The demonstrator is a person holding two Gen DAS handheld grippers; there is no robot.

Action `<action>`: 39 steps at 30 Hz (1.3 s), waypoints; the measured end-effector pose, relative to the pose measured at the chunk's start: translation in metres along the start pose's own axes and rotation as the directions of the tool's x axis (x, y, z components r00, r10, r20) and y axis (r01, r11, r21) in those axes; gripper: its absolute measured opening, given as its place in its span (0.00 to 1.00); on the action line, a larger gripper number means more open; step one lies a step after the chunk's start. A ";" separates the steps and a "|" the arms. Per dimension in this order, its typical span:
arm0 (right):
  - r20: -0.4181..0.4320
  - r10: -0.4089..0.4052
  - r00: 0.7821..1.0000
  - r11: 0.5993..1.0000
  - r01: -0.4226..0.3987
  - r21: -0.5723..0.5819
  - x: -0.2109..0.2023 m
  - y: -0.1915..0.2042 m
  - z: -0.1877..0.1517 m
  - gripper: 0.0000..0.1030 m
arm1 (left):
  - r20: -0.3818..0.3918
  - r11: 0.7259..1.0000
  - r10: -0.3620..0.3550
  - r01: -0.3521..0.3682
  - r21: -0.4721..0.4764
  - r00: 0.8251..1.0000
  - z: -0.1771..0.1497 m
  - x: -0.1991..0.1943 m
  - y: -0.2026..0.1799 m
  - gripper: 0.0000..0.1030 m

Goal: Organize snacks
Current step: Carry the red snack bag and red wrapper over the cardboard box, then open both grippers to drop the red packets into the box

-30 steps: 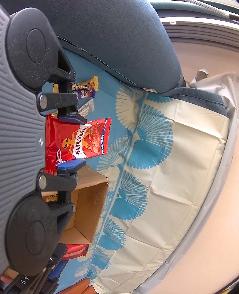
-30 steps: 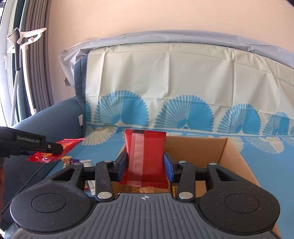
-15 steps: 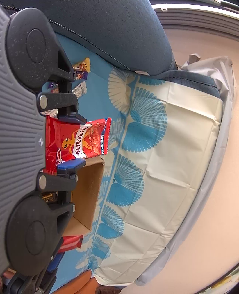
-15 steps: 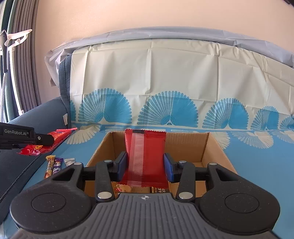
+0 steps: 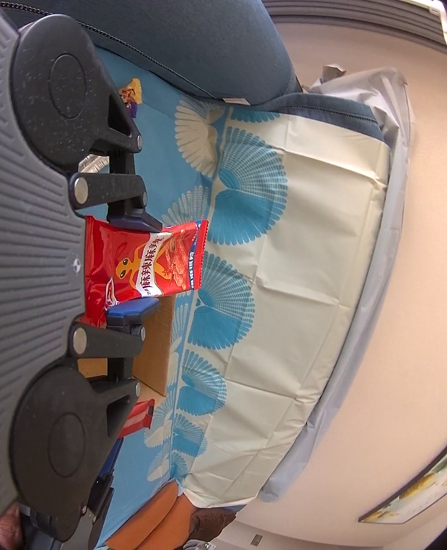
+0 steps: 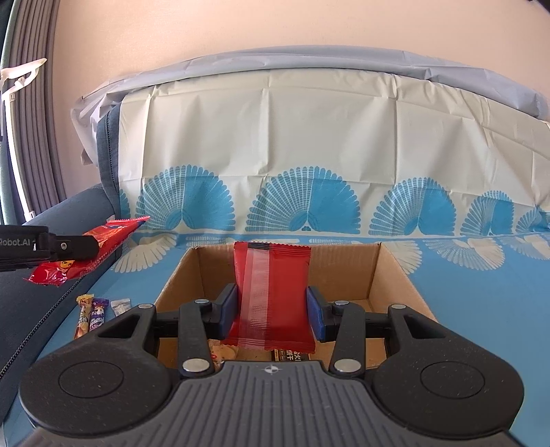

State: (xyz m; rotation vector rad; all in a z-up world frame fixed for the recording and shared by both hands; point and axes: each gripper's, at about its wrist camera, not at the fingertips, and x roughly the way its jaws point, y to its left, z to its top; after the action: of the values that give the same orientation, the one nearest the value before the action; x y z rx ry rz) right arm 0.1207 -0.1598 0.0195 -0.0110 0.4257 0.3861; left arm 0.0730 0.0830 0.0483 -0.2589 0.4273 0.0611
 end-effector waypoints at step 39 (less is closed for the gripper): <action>0.043 -0.169 0.985 0.984 0.165 0.072 -0.002 -0.017 0.001 0.43 | 0.037 0.970 -0.179 0.170 0.176 0.983 -0.013 -0.008 -0.048 0.44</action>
State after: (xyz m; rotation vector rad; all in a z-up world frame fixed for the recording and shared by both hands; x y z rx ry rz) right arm 0.1258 -0.1765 0.0199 0.0290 0.3862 0.2060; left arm 0.0660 0.0332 0.0518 -0.1235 0.3536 -0.1411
